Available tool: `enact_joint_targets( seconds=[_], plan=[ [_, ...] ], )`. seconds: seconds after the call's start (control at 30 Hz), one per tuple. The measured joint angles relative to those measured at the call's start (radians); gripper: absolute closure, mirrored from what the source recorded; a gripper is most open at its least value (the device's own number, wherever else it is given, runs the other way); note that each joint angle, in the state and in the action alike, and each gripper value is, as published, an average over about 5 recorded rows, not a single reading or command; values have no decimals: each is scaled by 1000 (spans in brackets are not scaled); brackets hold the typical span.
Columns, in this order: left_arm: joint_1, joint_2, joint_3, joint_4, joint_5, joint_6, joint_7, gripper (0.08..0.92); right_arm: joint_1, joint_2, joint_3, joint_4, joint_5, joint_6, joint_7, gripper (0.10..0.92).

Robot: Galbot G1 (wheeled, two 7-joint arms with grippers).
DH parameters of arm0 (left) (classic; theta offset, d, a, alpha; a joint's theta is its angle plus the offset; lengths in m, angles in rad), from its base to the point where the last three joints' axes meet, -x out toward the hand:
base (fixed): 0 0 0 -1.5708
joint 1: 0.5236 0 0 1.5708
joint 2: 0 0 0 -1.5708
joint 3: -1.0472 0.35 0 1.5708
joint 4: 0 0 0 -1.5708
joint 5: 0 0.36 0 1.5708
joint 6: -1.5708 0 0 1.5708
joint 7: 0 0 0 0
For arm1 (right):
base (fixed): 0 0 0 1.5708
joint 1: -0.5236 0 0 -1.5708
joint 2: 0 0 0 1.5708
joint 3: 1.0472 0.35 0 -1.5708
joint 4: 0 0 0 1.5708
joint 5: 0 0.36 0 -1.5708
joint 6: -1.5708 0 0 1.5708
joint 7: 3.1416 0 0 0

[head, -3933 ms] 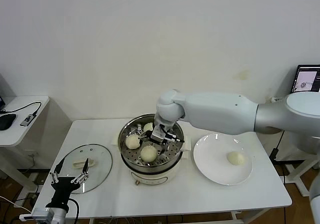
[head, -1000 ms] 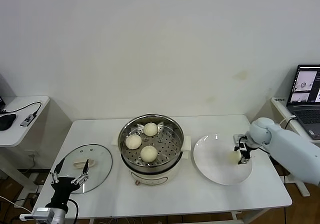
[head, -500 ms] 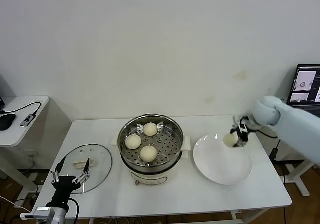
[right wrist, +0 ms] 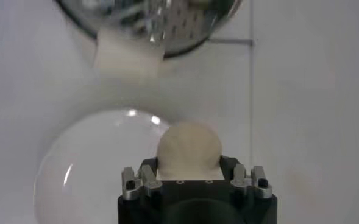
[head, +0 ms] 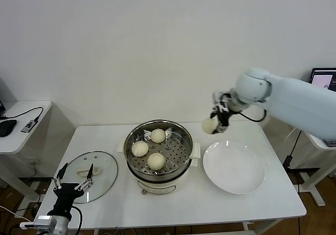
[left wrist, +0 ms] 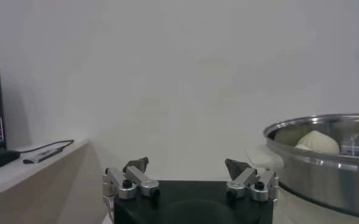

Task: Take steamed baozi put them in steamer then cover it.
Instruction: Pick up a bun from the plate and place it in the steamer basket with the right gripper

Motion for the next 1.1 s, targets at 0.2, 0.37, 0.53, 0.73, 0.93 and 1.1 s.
enact_joint_targets(
  seconds=[0.2, 0.37, 0.53, 0.73, 0.93, 1.1],
  plan=[
    [3, -7, -6, -1, 0, -1, -1, 177, 1, 115, -20, -20, 82, -67, 45, 389],
    [6, -12, -7, -5, 1, -1, -2, 177, -28, 196, -25, -54, 121, -106, 74, 389],
    [9, -11, -12, -12, 0, -1, -3, 177, -68, 255, -30, -92, 137, -130, 91, 389],
    [9, -13, -14, -12, 0, -2, -3, 177, -110, 299, -34, -131, 137, -146, 105, 389],
    [7, -13, -15, -11, -1, -3, -3, 177, -142, 330, -33, -165, 118, -155, 119, 389],
    [8, -13, -17, -13, -1, -3, -3, 177, -161, 343, -31, -184, 100, -160, 126, 389]
  ],
)
